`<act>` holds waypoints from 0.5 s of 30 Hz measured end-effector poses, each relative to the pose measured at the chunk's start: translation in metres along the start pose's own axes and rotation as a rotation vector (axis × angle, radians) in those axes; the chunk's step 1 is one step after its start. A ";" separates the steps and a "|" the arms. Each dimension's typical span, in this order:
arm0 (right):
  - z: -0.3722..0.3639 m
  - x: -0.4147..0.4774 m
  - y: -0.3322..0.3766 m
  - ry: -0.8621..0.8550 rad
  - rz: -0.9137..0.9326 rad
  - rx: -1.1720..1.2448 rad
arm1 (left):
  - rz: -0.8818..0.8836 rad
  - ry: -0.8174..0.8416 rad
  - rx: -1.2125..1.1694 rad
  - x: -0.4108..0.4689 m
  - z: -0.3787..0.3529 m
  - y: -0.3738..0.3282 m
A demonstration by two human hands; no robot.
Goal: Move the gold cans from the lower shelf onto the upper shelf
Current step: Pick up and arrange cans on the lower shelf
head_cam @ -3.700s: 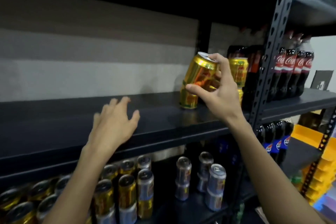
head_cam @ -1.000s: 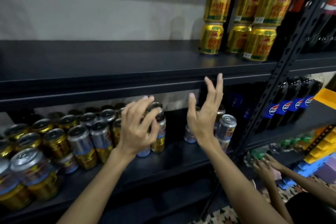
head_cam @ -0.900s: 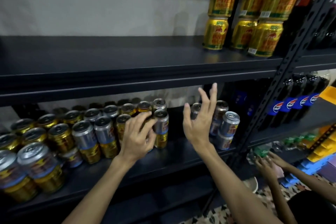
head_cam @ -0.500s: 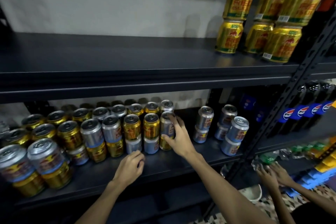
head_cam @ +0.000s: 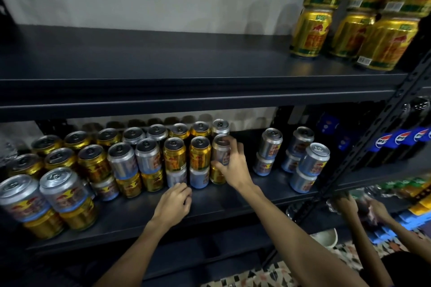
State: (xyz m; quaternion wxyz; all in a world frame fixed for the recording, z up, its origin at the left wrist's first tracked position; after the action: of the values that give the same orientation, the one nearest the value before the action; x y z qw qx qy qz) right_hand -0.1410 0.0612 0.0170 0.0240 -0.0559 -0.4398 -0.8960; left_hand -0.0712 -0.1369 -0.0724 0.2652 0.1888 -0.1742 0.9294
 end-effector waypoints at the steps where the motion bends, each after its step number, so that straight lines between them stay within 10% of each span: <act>1: 0.001 0.001 0.000 -0.012 0.001 0.013 | -0.008 0.001 0.004 0.000 0.000 0.000; 15: 0.066 -0.052 -0.077 -0.327 -0.038 0.111 | -0.012 -0.044 -0.002 -0.001 -0.007 0.005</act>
State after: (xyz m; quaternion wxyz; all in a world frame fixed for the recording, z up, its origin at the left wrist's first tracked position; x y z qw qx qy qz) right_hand -0.0911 0.1603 -0.0095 -0.0617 -0.1909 -0.4878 -0.8496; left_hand -0.0752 -0.1384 -0.0797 0.2671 0.2100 -0.1796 0.9232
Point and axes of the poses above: each hand's wrist, its own x-axis towards the middle knuckle, its own z-axis out of the back of the hand, y = z × x, the point moved 3 cm from there along x, towards the middle knuckle, and after that the axes turned 13 degrees about -z, right-handed, at the moved point
